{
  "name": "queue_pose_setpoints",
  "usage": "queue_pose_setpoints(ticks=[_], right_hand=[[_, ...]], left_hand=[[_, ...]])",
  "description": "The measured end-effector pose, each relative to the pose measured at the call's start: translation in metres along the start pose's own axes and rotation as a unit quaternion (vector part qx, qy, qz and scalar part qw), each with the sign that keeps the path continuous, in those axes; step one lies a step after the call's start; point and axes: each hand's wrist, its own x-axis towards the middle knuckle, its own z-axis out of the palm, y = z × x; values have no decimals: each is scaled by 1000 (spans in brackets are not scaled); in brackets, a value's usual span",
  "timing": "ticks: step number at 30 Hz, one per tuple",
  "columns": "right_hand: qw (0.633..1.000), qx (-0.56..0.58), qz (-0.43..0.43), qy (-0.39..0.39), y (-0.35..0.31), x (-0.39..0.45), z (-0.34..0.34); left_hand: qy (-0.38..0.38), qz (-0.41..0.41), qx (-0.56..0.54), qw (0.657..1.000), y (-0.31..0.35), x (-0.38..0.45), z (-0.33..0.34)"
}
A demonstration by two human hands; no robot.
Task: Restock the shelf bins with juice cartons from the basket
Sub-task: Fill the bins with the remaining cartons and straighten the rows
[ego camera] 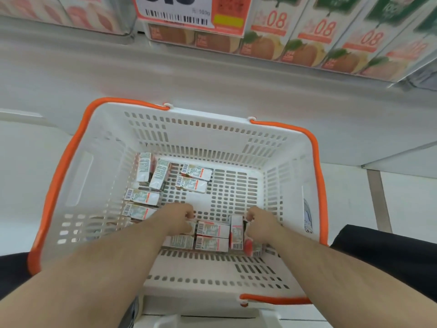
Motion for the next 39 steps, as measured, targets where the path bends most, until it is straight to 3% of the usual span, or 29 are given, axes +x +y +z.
queue_pose_setpoints(ticks=[7, 11, 14, 18, 24, 26, 30, 35, 39], right_hand=[[993, 105, -22, 52, -14, -28, -53], [982, 175, -62, 24, -36, -51, -75], [972, 212, -98, 5, -62, -74, -100], [951, 261, -165, 12, -102, -115, -141], [893, 360, -269, -25, -143, -187, -187], [864, 409, -290, -34, -148, -204, -193], [812, 482, -326, -39, -154, -222, -194], [767, 528, -362, -51, -155, -232, -194], [766, 483, -420, -58, -157, -235, -196]], left_hand=[[-12, 25, -18, 999, 0, -23, 6], [23, 22, -169, 985, 3, -39, -22], [55, 2, -366, 929, 15, -67, -68], [-9, 36, -588, 808, 39, -121, -133], [-18, 136, -656, 742, 75, -197, -204], [-11, 151, -658, 737, 83, -216, -217], [-8, 174, -623, 762, 95, -251, -232], [147, 177, -550, 803, 97, -259, -234], [275, 199, -503, 795, 93, -259, -241]])
